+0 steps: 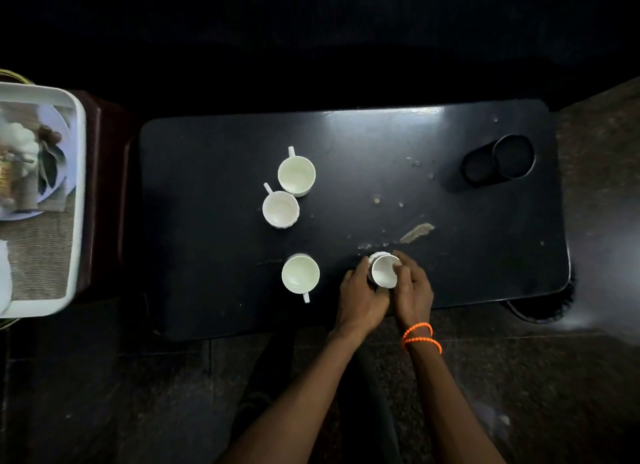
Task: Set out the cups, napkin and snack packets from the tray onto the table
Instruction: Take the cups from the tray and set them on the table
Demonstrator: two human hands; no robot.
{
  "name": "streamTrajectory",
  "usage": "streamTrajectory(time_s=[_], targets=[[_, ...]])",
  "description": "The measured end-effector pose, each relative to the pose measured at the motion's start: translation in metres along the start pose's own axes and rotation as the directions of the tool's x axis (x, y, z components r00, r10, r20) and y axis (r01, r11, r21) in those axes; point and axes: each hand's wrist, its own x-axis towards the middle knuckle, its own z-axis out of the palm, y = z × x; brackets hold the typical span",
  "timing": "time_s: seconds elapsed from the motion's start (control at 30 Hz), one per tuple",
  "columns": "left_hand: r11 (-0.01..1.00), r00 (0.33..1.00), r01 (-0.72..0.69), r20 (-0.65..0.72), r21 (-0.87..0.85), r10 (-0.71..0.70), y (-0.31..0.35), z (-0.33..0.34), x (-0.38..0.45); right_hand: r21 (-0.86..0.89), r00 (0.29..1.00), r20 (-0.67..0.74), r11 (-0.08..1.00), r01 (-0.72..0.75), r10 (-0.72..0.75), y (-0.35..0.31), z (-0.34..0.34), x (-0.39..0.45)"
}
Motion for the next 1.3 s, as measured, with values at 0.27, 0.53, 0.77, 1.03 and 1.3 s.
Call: streamTrajectory(time_s=[0.27,0.53,0.77,1.03,1.3], targets=[[0.998,0.997,0.006,-0.075,-0.060,-0.010,-0.001,-0.008,-0.004,-0.135,0.988,-0.078,0.983,0.124,-0.136,-0.005,-0.002,-0.006],[0.897,0.730,-0.294,-0.529,0.330,0.434,-0.016,-0.083,-0.022,-0.167,0.864,0.124,0.848,0.503,-0.488,-0.024,0.043,-0.058],[1.000,0.934,0.026,-0.355,-0.015,-0.030,-0.035,-0.106,-0.005,-0.164,0.897,0.334,0.919,0.359,-0.291,-0.028,0.085,-0.079],[0.999,0.938,0.030,-0.346,0.021,-0.021,-0.043,-0.105,-0.006,-0.184,0.916,0.322,0.933,0.310,-0.241,-0.020,0.082,-0.088],[0.921,0.706,-0.289,-0.593,0.260,0.388,0.024,-0.134,0.018,-0.110,0.944,0.166,0.946,0.305,-0.285,-0.064,0.088,-0.043]])
